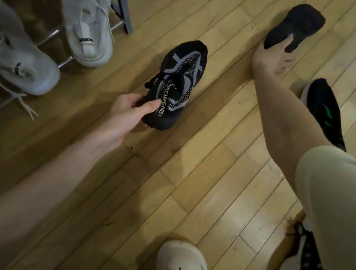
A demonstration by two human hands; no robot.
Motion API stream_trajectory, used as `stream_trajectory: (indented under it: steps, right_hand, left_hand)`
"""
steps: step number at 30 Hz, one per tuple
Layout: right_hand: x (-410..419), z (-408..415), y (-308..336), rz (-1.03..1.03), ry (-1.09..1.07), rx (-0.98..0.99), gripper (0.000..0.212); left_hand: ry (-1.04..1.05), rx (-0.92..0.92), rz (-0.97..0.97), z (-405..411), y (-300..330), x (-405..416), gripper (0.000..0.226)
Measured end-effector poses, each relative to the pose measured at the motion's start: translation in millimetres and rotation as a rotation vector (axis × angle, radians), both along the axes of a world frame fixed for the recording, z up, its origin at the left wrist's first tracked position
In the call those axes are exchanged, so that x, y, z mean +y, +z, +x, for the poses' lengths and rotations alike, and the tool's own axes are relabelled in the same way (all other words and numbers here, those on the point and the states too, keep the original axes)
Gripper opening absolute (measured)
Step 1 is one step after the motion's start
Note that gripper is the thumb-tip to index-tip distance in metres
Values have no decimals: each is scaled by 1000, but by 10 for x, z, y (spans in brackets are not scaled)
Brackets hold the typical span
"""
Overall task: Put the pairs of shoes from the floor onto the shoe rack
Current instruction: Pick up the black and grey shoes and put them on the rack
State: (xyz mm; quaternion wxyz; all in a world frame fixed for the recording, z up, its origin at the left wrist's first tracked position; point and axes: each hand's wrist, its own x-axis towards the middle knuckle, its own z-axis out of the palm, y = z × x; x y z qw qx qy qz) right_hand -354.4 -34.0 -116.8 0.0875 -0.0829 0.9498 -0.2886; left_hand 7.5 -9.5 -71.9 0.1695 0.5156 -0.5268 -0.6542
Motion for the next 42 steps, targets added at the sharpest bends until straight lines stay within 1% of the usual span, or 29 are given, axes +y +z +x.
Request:
stream_trajectory:
  steps: [2, 3, 4, 7, 9, 11, 12, 13, 16, 18, 20, 24, 26, 29, 31, 33, 38, 42]
  right_hand:
    - [34, 62, 1, -86, -41, 18, 75]
    - [51, 134, 20, -170, -63, -2, 73]
    - [73, 239, 51, -290, -84, -44, 72]
    - [251, 705, 190, -737, -94, -220, 69]
    - [473, 1005, 304, -1014, -121, -398, 63]
    - [688, 1226, 411, -1288, -178, -677, 58]
    - [775, 1318, 454, -1401, -204, -811, 59]
    - [865, 1420, 502, -1458, -236, -923, 60]
    - [1116, 1774, 676, -1461, -275, -1158, 66]
    - [1248, 1969, 805, -1473, -246, -1232, 66]
    - [1323, 2108, 968, -1501, -197, -1258, 63]
    - [1350, 2329, 1416, -1601, -63, -1191, 56]
    - [1337, 2408, 1642, -1657, 23, -1121, 55]
    - [1284, 2502, 1964, -1710, 131, -990, 50]
    - [1231, 2541, 2172, -1753, 210, -934, 47]
    - [1147, 2587, 2400, -1781, 291, -911, 47]
    - [924, 2780, 2977, -1773, 464, -880, 49]
    - [730, 3030, 3340, -1743, 612, -926, 46]
  left_hand:
    - [19, 14, 16, -7, -6, -22, 15]
    - [25, 20, 20, -15, 7, -30, 15]
    - [35, 27, 24, -21, 26, -38, 15]
    - [34, 35, -19, 12, 151, -43, 16]
    - [10, 12, -67, 90, 248, -55, 20]
    - [9, 8, -97, 204, 379, -60, 17]
    - [20, 19, -107, 259, 451, -49, 16]
    - [29, 29, -124, 319, 520, -33, 16]
    - [62, 61, -195, 498, 785, 70, 14]
    - [75, 55, -243, 629, 955, 138, 14]
    - [82, 42, -294, 760, 1143, 196, 14]
    - [84, 68, -393, 988, 1528, 299, 20]
    - [75, 73, -434, 1046, 1740, 342, 22]
    - [79, 73, -477, 1132, 2062, 325, 17]
    - [68, 87, -528, 1179, 2283, 303, 23]
    - [90, 103, -577, 1226, 2500, 300, 31]
    - [190, 185, -614, 1381, 2946, 284, 21]
    - [228, 212, -660, 1573, 3214, 275, 27]
